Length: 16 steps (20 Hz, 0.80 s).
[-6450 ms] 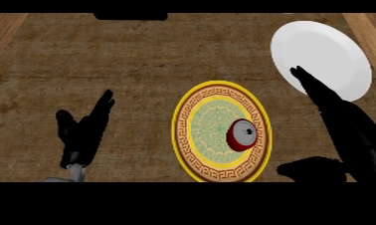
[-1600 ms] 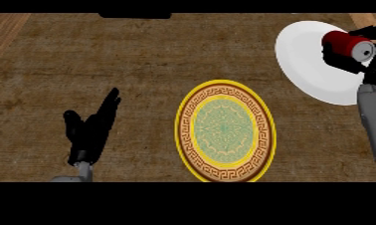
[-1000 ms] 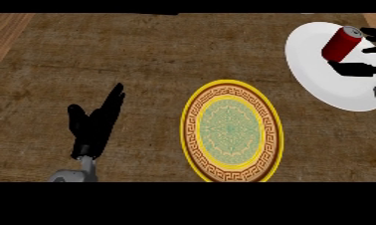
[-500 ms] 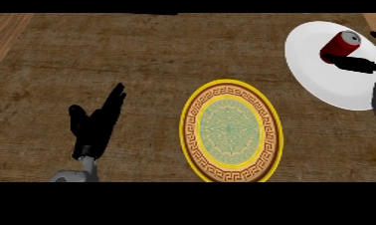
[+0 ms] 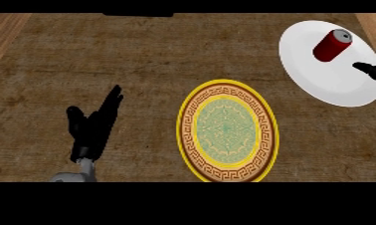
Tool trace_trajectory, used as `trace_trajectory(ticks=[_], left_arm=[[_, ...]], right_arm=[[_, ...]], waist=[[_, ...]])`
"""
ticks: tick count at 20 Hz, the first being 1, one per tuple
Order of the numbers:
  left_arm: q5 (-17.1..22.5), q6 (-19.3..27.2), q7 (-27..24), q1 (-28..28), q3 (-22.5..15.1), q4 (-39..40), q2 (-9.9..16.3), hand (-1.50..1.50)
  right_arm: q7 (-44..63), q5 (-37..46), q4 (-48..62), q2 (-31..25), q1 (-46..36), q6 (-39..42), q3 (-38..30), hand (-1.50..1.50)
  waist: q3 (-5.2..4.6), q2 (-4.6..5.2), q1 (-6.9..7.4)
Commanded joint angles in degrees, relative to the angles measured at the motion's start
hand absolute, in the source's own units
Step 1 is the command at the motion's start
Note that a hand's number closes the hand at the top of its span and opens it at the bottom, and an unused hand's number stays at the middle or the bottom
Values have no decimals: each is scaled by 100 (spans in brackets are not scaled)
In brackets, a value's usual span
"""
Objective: Pick the can from the plate and place it in the plate
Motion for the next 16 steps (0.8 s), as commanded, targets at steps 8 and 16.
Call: trace_trajectory(ticks=[8,16], left_arm=[[-62,123,184,278,-102,-26,-181,0],[45,-131,-76,165,238,362,41,0]], right_arm=[[-924,87,163,-587,1142,2105,222,-150],[-1545,314,-6,-532,1793,1978,547,-150]], waist=[[-38,-50,-150],[-51,-78,-223]])
